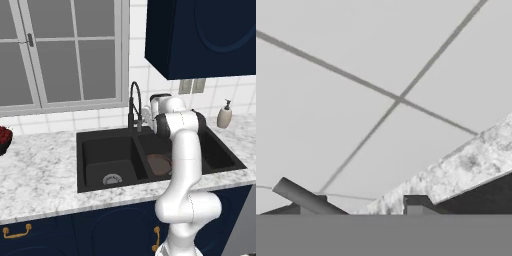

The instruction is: Pick the pan and sponge and place them into the sink. Then turn on the water.

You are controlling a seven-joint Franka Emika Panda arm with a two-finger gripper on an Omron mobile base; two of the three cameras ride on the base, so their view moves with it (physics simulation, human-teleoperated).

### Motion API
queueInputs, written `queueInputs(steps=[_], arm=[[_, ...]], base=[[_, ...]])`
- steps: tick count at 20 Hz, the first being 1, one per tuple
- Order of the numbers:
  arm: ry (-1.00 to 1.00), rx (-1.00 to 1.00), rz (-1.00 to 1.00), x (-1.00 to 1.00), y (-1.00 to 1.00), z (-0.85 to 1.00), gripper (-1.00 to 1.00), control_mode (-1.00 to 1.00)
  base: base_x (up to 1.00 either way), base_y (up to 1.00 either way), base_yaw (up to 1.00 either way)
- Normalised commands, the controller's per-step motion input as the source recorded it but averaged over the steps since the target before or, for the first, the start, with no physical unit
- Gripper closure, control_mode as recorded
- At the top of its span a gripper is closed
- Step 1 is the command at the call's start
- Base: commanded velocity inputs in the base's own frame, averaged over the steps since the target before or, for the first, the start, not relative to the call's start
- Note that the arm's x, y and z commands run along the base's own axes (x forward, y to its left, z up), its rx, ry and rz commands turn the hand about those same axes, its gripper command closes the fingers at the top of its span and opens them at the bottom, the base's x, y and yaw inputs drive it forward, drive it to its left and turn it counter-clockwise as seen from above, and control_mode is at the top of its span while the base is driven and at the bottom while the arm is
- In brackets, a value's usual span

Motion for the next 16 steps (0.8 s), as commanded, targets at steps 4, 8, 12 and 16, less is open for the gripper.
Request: queueInputs(steps=[4, 8, 12, 16], arm=[[0.28, 0.16, -0.12, 0.16, 0.0, -0.07, 1.0, -1.0], [0.27, 0.2, -0.11, 0.07, 0.0, -0.13, 1.0, -1.0], [0.23, 0.24, -0.12, 0.08, -0.05, -0.21, 1.0, -1.0], [0.16, 0.26, -0.14, 0.03, -0.06, -0.26, 1.0, -1.0]], base=[[0.0, 0.0, 0.0], [0.0, 0.0, 0.0], [0.0, 0.0, 0.0], [0.0, 0.0, 0.0]])
